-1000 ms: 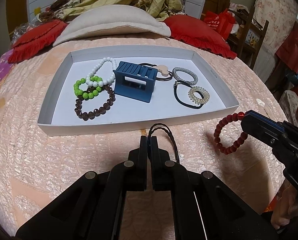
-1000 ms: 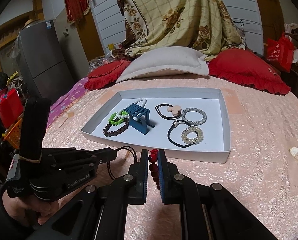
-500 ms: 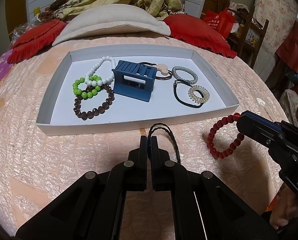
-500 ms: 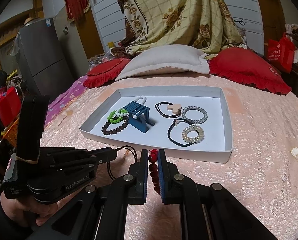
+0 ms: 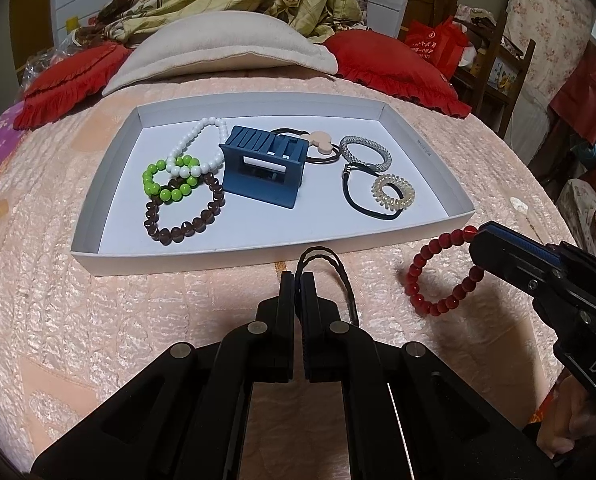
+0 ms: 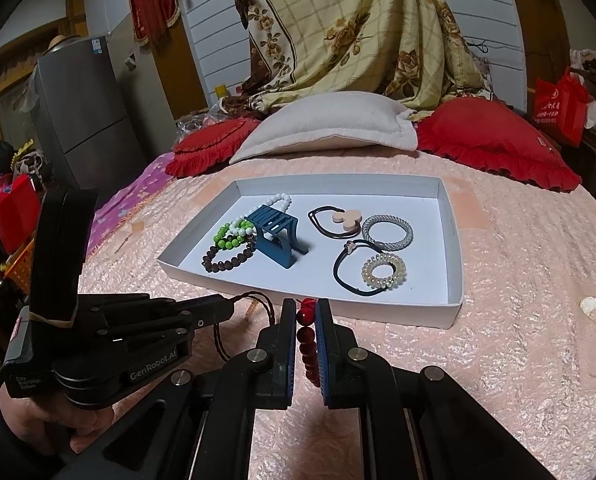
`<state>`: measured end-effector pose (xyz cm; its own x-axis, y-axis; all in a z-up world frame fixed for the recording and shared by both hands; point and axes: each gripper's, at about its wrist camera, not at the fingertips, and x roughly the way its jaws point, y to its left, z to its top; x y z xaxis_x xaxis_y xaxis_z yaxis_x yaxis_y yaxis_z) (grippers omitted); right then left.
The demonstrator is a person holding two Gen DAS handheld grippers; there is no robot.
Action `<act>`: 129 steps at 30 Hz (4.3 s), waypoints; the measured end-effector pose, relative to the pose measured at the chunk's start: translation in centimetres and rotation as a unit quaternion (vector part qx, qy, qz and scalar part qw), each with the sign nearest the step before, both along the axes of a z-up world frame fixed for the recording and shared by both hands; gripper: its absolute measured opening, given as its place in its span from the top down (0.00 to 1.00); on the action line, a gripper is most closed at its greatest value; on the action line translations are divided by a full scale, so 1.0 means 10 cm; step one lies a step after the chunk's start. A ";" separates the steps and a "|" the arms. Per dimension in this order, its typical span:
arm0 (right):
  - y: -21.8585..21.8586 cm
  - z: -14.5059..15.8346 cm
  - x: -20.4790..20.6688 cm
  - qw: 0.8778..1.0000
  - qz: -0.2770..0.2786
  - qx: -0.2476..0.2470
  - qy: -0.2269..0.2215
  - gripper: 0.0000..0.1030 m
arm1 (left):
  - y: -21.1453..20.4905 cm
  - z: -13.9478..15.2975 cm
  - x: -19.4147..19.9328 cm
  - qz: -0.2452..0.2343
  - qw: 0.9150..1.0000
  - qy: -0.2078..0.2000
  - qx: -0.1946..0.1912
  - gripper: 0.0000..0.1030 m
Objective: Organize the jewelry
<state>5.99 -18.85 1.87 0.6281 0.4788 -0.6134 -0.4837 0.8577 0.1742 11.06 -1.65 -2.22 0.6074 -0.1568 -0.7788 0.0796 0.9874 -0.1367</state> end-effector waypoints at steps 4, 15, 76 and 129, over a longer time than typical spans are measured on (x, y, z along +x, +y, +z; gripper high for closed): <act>-0.04 0.01 -0.01 1.000 -0.005 0.004 -0.002 0.92 | 0.04 0.07 -0.05 0.004 1.000 -0.013 -0.007 0.99; -0.12 0.40 0.15 0.998 -0.025 0.050 -0.028 0.92 | 0.34 0.49 0.11 0.040 0.998 -0.045 -0.036 0.99; -0.07 -0.03 -0.32 0.991 -0.118 -0.061 -0.003 0.22 | 0.20 0.36 -0.64 0.092 0.991 -0.056 0.079 0.01; -0.02 0.10 0.01 0.985 -0.137 -0.096 -0.029 0.22 | 0.34 0.44 -0.26 0.106 0.992 -0.042 0.056 0.01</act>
